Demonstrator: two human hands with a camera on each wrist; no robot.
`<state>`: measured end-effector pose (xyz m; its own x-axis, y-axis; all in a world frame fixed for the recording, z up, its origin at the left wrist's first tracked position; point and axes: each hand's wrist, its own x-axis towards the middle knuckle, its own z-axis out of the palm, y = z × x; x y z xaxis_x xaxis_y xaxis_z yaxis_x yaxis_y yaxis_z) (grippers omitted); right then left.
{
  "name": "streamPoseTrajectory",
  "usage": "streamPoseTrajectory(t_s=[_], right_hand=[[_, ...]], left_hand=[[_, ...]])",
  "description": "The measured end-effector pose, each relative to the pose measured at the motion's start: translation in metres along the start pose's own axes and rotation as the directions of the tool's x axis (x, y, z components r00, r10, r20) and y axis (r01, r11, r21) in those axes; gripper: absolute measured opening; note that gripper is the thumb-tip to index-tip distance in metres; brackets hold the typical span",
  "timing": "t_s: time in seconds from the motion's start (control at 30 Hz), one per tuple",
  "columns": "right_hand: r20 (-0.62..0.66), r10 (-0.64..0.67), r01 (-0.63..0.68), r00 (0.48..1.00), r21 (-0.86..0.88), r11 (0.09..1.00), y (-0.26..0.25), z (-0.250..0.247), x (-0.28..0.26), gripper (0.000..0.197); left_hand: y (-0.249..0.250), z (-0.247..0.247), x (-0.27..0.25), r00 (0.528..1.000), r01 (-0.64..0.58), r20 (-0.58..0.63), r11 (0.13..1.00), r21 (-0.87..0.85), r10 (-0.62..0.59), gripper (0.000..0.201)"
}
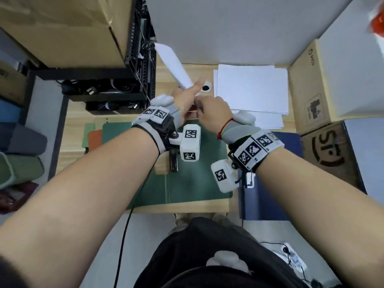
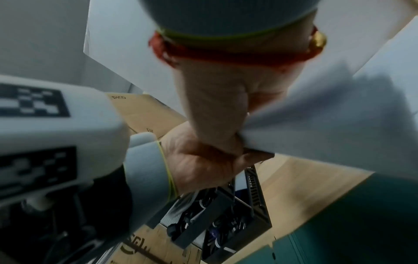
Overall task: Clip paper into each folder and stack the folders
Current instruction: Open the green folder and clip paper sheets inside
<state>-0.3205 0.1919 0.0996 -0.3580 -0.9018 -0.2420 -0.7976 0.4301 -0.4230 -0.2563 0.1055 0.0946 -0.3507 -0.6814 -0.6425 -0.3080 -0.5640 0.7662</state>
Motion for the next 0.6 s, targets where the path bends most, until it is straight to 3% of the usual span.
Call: streamPoseTrajectory(t_s=[0.07, 0.17, 0.3, 0.37, 0.43, 0.47, 0.57, 0.6], right_hand=[[0.070, -0.056, 0.052, 0.996, 0.059, 0.997, -0.007, 0.009, -0.004, 0.017], [0.157, -0.075, 0.044, 0.985, 0.194, 0.980, 0.000, 0.011, -0.004, 0.047], [0.000, 0.170, -0.157, 0.985, 0.384, 0.910, 0.036, 0.014, 0.006, 0.048], [-0.074, 0.335, -0.252, 0.939, 0.513, 0.820, 0.058, 0.017, 0.011, 0.071], [-0.025, 0.432, -0.303, 0.901, 0.676, 0.672, 0.075, 0.017, 0.012, 0.096], [0.012, 0.443, -0.305, 0.896, 0.743, 0.596, 0.082, 0.016, 0.011, 0.099], [0.110, 0.381, -0.279, 0.918, 0.863, 0.422, 0.093, 0.016, 0.010, 0.071], [0.108, 0.378, -0.262, 0.920, 0.884, 0.386, 0.094, 0.018, 0.009, 0.059]], left_hand=[[-0.005, -0.012, 0.004, 0.993, -0.039, -0.109, 0.990, 0.138, 0.054, 0.036], [-0.011, -0.030, 0.005, 0.992, -0.049, -0.103, 0.971, 0.232, 0.074, 0.039], [-0.022, -0.054, 0.003, 0.994, -0.078, -0.057, 0.970, 0.231, 0.093, 0.039], [-0.026, -0.063, 0.003, 0.995, -0.093, -0.013, 0.972, 0.217, 0.099, 0.050], [-0.027, -0.071, 0.000, 0.991, -0.127, 0.064, 0.975, 0.185, 0.116, 0.054], [-0.028, -0.073, 0.000, 0.989, -0.126, 0.105, 0.975, 0.181, 0.108, 0.050], [-0.031, -0.075, 0.002, 0.974, -0.163, 0.196, 0.958, 0.236, 0.117, 0.044], [-0.033, -0.075, 0.005, 0.974, -0.187, 0.176, 0.942, 0.278, 0.141, 0.046]])
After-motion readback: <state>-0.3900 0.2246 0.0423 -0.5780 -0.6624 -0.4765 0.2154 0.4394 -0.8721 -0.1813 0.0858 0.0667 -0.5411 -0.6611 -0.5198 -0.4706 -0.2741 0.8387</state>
